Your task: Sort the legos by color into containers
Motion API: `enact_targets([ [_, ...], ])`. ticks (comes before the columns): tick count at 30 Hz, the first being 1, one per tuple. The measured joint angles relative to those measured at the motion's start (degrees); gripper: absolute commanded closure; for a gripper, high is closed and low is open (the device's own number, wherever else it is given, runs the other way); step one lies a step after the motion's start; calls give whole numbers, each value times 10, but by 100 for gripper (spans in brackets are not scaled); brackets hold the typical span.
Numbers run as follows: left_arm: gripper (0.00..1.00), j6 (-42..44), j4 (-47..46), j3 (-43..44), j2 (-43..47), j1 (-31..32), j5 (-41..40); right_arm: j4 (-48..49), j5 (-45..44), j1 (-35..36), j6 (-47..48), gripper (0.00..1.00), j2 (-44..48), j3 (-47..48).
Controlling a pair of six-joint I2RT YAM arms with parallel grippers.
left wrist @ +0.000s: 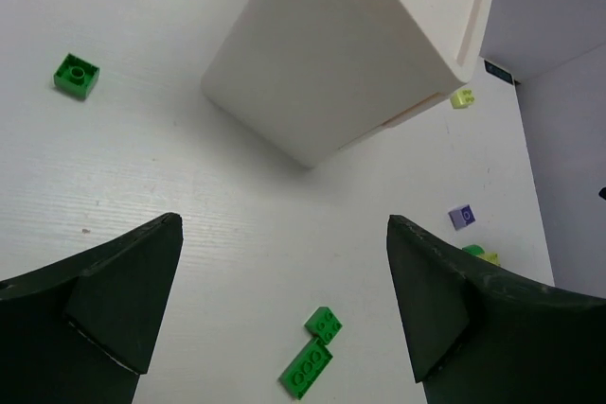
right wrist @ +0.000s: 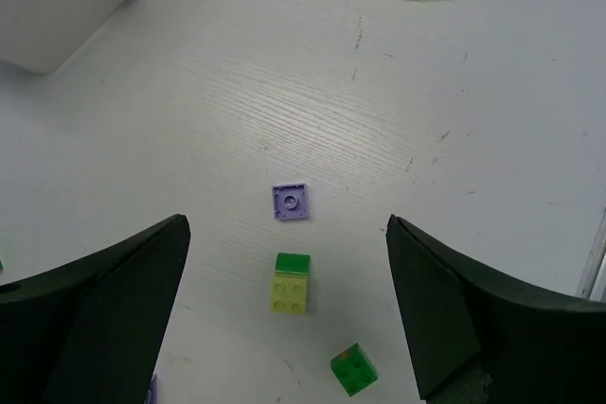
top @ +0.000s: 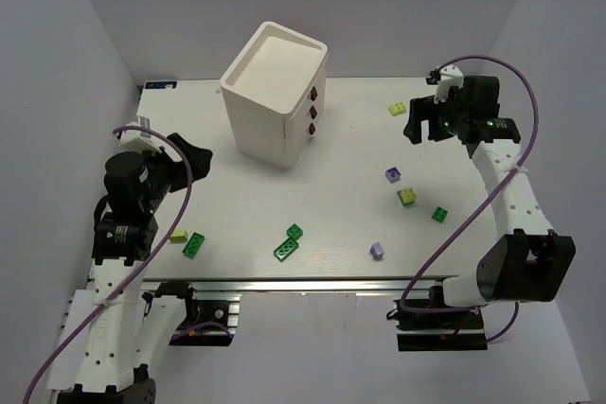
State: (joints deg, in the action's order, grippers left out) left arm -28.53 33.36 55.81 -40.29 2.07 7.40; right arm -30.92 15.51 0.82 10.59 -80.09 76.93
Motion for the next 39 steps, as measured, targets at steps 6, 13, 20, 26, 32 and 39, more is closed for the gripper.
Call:
enact_targets([
  [6,2,-10,21,-18,2,0,0,-16,75,3,80,11,-2,3],
  [13,6,-23,27,-28,-8,0,2,-58,215,30,221,11,-71,60],
  [20,55,-33,25,-38,-11,0,12,13,367,70,220,11,-120,64],
  [26,21,-37,24,-43,-22,0,25,153,362,134,151,41,-189,72],
  [32,17,-46,22,-50,-24,0,25,273,322,165,83,31,-292,110],
  [39,17,-55,20,-57,-26,0,25,381,310,164,58,24,-373,149],
])
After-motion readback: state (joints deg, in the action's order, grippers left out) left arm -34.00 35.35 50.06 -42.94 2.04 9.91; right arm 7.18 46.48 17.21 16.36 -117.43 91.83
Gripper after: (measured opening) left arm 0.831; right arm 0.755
